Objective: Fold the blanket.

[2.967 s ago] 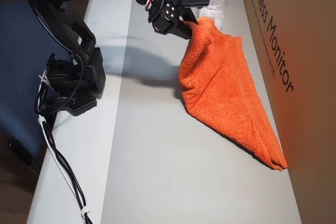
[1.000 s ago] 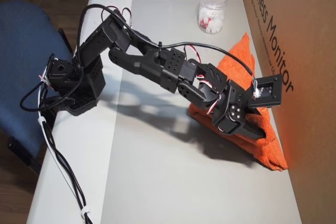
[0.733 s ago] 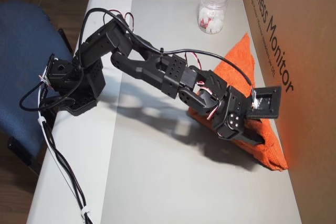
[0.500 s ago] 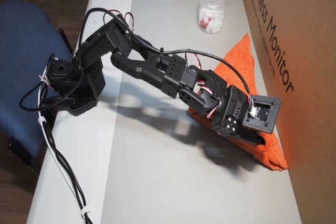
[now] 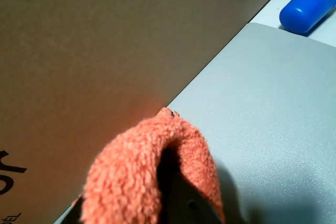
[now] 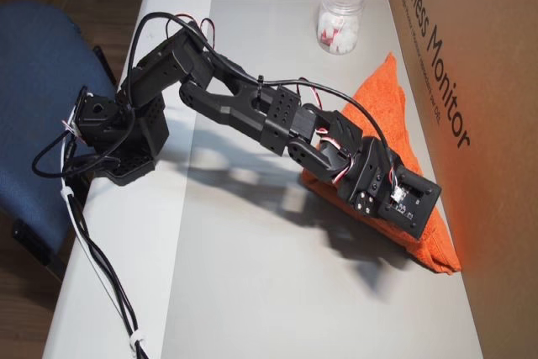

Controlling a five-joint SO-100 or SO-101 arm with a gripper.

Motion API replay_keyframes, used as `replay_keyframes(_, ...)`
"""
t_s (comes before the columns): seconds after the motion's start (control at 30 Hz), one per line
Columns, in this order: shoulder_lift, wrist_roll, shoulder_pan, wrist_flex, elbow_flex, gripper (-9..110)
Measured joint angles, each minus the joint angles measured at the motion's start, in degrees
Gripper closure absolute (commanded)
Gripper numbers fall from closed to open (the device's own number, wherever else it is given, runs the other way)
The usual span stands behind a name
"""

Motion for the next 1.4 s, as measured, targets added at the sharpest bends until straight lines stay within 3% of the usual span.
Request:
replay_keyframes(0.17, 0.00, 0.00, -0.26, 0.00, 0.00, 88)
replay_keyframes(0.77, 0.00, 0.00, -3.16, -7.03, 0.00, 89)
replay_keyframes(0.9, 0.00, -7.47, -2.20, -7.03, 0.00, 90)
replay_keyframes(1.13, 2.55, -26.19, 0.18, -7.03, 4.04, 102)
replay_keyframes(1.4, 4.92, -30.06, 2.90, -7.21, 5.80, 102)
